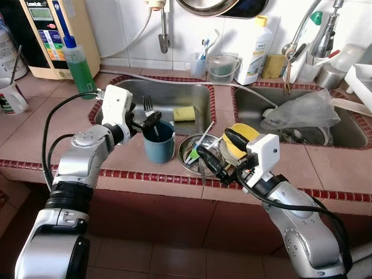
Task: Kitchen organization
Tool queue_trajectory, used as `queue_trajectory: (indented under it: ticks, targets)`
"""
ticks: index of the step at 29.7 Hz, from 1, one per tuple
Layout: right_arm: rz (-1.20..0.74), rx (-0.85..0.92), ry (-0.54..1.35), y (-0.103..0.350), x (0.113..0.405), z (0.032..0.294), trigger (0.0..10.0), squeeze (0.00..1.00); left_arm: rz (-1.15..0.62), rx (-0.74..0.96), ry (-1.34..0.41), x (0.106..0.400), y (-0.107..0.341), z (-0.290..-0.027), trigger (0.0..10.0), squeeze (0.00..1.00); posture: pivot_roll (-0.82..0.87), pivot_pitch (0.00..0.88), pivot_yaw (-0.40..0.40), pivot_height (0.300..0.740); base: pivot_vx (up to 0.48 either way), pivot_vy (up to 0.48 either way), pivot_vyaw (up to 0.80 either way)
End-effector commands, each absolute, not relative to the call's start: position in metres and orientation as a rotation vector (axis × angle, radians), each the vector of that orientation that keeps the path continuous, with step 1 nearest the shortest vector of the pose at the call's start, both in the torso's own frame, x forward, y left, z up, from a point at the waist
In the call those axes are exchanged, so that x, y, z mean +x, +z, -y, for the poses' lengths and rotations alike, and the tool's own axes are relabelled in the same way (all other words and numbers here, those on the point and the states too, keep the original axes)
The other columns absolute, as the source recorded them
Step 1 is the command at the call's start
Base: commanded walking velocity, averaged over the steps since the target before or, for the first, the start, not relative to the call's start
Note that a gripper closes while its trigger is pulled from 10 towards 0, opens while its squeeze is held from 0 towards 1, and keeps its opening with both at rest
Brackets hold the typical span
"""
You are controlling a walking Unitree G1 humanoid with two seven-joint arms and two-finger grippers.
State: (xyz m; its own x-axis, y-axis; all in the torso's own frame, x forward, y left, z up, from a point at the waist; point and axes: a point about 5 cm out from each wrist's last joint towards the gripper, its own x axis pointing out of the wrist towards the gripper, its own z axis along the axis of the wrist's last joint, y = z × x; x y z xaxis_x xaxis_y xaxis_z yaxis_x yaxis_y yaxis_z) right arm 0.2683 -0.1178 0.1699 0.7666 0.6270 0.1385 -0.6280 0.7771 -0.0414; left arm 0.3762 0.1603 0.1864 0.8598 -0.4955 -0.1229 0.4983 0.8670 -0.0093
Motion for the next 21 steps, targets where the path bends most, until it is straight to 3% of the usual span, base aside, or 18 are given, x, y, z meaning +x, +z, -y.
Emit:
queue_trajectory:
  ticks: [1, 15, 16, 17, 20, 21]
  targets:
    - [0.159, -0.004, 0.693, 0.174, 0.265, 0.115, 10.0, 0.0, -0.119, 0.015, -0.558, 0.38, 0.196, -0.154, 10.0, 0.0, -0.09, 0.031, 0.047, 0.74, 0.0, 0.0, 0.0]
    - [0.15, -0.018, 0.684, 0.17, 0.264, 0.114, 10.0, 0.0, -0.12, -0.03, -0.63, 0.387, 0.206, -0.142, 9.9, 0.0, -0.1, 0.017, 0.064, 0.74, 0.0, 0.0, 0.0]
    - [0.15, -0.021, 0.681, 0.17, 0.264, 0.114, 10.0, 0.0, -0.119, -0.031, -0.632, 0.387, 0.206, -0.142, 7.2, 0.0, -0.1, 0.018, 0.064, 0.74, 0.0, 0.0, 0.0]
    - [0.15, -0.024, 0.679, 0.17, 0.264, 0.114, 10.0, 0.0, -0.116, -0.034, -0.636, 0.387, 0.207, -0.142, 0.9, 0.0, -0.1, 0.017, 0.065, 0.74, 0.0, 0.0, 0.0]
    - [0.15, -0.023, 0.677, 0.169, 0.264, 0.114, 10.0, 0.0, -0.113, -0.038, -0.639, 0.388, 0.207, -0.141, 0.5, 0.0, -0.1, 0.017, 0.067, 0.74, 0.0, 0.0, 0.0]
    - [0.15, -0.025, 0.676, 0.169, 0.264, 0.114, 10.0, 0.0, -0.116, -0.041, -0.642, 0.388, 0.207, -0.141, 2.0, 0.0, -0.1, 0.017, 0.067, 0.74, 0.0, 0.0, 0.0]
